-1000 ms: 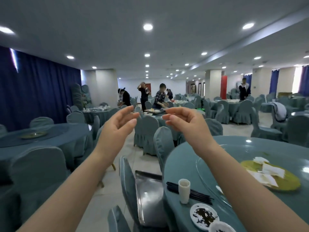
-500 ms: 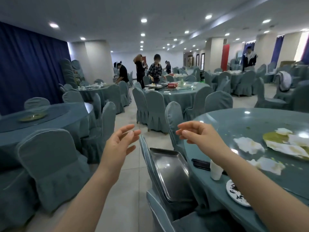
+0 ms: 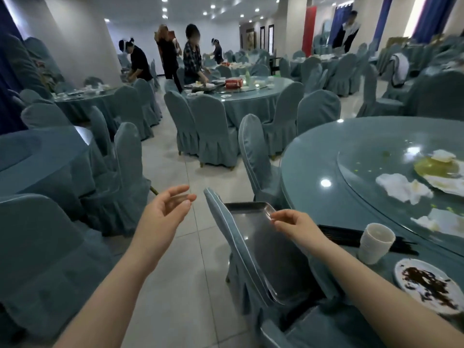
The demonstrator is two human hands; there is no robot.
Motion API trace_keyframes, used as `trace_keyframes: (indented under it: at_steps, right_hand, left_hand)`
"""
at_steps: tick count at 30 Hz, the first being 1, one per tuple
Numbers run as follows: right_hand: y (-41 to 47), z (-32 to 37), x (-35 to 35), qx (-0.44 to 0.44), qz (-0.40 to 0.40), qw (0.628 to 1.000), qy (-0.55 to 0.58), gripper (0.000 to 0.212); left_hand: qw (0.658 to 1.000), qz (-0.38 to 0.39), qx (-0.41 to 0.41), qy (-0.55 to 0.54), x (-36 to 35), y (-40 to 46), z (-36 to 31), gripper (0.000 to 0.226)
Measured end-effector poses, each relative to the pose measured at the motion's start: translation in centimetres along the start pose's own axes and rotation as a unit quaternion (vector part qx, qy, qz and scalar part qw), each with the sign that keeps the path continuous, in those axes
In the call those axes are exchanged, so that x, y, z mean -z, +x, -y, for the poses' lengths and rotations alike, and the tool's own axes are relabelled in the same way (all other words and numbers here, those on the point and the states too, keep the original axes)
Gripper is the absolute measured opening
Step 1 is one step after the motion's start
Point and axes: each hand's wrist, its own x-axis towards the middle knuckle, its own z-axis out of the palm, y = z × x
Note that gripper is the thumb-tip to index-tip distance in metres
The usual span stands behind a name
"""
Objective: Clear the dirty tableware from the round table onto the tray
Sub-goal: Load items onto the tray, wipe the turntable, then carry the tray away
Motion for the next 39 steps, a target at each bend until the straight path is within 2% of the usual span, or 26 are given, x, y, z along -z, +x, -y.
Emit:
trace_keyframes:
  at_steps: [6, 12, 15, 18, 20, 24, 27, 31, 36, 39]
  right_hand:
    - [3.5, -6.6, -4.5, -0.108, -0.035, 0.992, -0.060, 0.017]
    - [2.8, -12.9, -6.7, -0.216, -0.026, 0.971, -0.101, 0.028]
    - [2.3, -15.5, -7.5, -0.253, -0.002, 0.961, -0.112, 0.034]
    - [2.5, -18.7, -7.8, -0.280, 0.035, 0.951, -0.129, 0.042]
    - [2.6, -20.8, -8.2, -0.290, 0.051, 0.944, -0.149, 0.048]
    - [2.8, -24.4, -9.8, -0.313, 0.094, 0.927, -0.181, 0.060]
    - [2.9, -27.0, -11.0, -0.327, 0.115, 0.916, -0.200, 0.063]
    - [3.2, -28.8, -11.9, -0.340, 0.108, 0.903, -0.241, 0.054]
    - [3.9, -29.2, -12.9, -0.336, 0.079, 0.880, -0.325, 0.041]
    - [4.0, -28.7, -12.6, -0.306, 0.049, 0.892, -0.329, 0.034]
  left_hand:
    - [0.997, 0.077, 0.014, -0.015, 0.6, 10.2, 6.3, 0.024]
    - [0.983, 0.180, 0.026, 0.026, -4.9, 16.1, 11.9, 0.028]
    - [0.964, 0.238, 0.020, 0.117, -7.8, 16.7, 14.5, 0.033]
    - [0.920, 0.266, -0.006, 0.288, -9.5, 16.8, 16.9, 0.049]
    - [0.883, 0.266, -0.030, 0.386, -10.3, 16.8, 17.5, 0.055]
    - [0.865, 0.243, -0.053, 0.436, -11.5, 17.3, 18.1, 0.054]
    - [0.838, 0.232, -0.117, 0.480, -12.0, 17.4, 18.8, 0.052]
    - [0.806, 0.214, -0.200, 0.515, -12.5, 17.0, 19.4, 0.044]
    - [0.792, 0.219, -0.226, 0.524, -12.4, 16.9, 19.5, 0.041]
    - [0.793, 0.209, -0.231, 0.524, -12.5, 16.8, 19.3, 0.038]
